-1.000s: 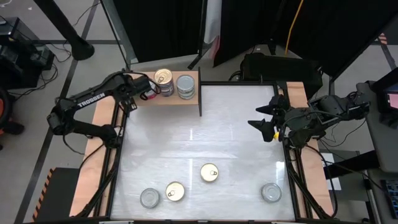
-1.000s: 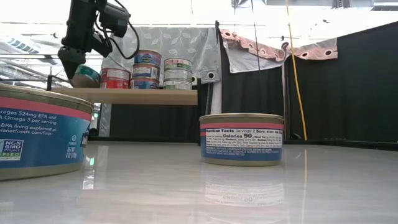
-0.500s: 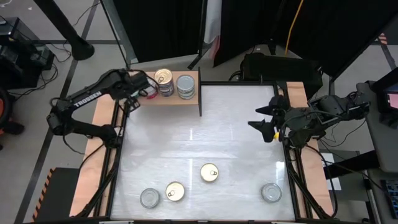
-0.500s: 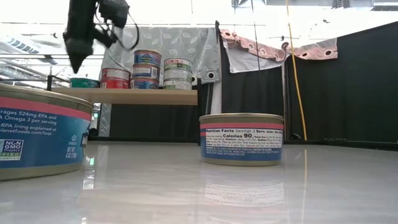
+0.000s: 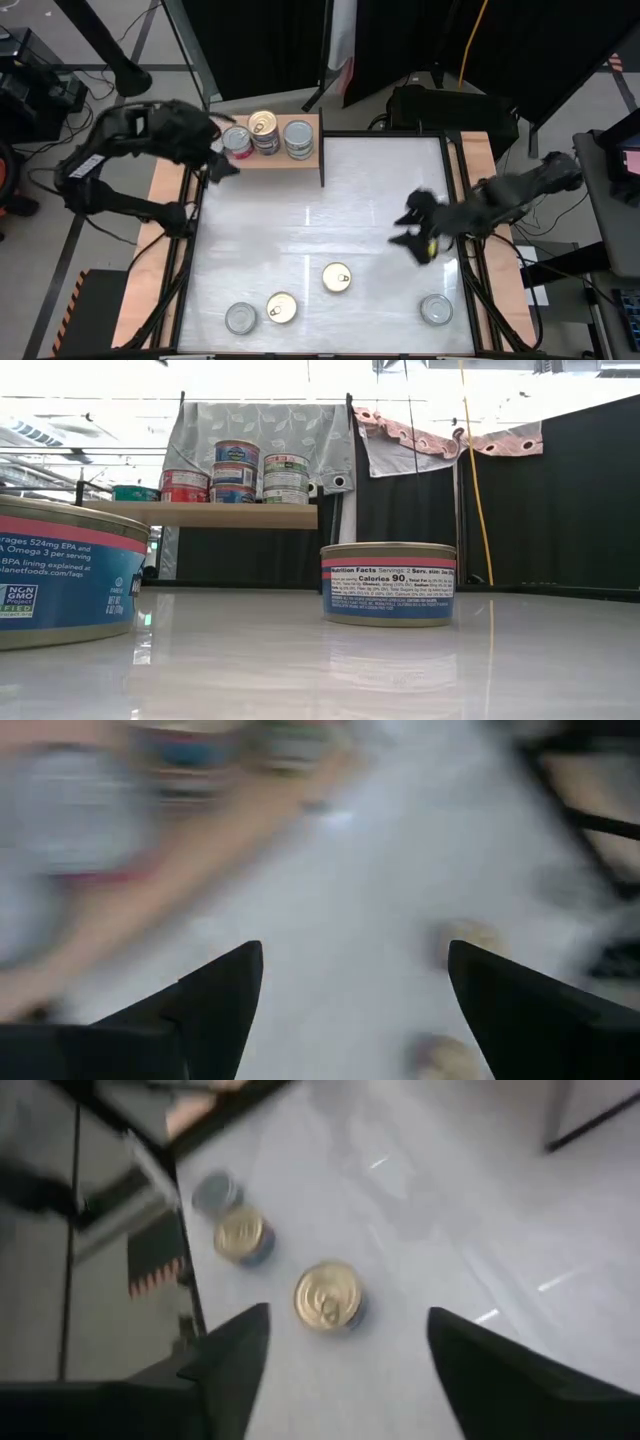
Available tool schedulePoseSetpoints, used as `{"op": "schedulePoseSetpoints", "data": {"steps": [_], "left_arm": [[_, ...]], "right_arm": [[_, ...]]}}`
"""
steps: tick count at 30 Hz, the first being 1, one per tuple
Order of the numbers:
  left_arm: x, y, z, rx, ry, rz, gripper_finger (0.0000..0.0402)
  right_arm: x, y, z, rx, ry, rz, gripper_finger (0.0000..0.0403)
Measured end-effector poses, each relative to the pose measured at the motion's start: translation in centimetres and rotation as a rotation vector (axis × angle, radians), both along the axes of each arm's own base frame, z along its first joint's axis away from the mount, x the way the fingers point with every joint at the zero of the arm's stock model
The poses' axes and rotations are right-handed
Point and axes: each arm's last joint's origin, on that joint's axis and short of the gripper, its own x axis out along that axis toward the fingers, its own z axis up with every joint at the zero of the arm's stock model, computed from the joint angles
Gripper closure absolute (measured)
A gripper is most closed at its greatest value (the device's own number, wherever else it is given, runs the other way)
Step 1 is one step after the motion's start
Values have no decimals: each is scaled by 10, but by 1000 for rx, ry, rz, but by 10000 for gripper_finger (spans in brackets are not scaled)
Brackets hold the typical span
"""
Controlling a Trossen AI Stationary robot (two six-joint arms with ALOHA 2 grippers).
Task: Stack canned seafood by type on shelf
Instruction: Stack the blue pink tuna can on top of the blue pink tuna cans on the shelf
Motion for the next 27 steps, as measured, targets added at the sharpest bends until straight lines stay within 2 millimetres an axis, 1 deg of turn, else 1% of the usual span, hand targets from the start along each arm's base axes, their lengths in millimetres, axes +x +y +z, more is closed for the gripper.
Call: {"op": "schedulePoseSetpoints", "data": {"steps": [3, 5, 8, 11, 12, 14, 17, 19, 22, 27], "left_arm": [[13, -23, 10, -63, -167, -116, 85], [25, -40, 16, -98, -270, -188, 85], [45, -69, 23, -105, -393, -291, 85], [66, -102, 19, -56, -421, -368, 85], [73, -113, 15, -30, -413, -388, 85], [86, -137, 3, 7, -364, -423, 85], [103, -170, -18, 41, -282, -481, 85], [114, -189, -33, 42, -228, -489, 85], [130, -213, -57, 10, -148, -474, 85], [145, -244, -87, -25, -75, -453, 85]], "right_arm": [[18, 19, -38, -26, 42, 63, 196], [29, 28, -62, 4, 37, 85, 242], [45, 33, -88, 73, -10, 78, 314], [62, 34, -111, 108, -39, 71, 382], [67, 36, -118, 110, -40, 86, 391], [77, 41, -129, 118, -34, 129, 392], [87, 48, -150, 114, 38, 177, 397], [91, 54, -163, 107, 82, 206, 401], [96, 60, -180, 89, 138, 216, 400], [105, 63, -201, 69, 171, 212, 402]]}}
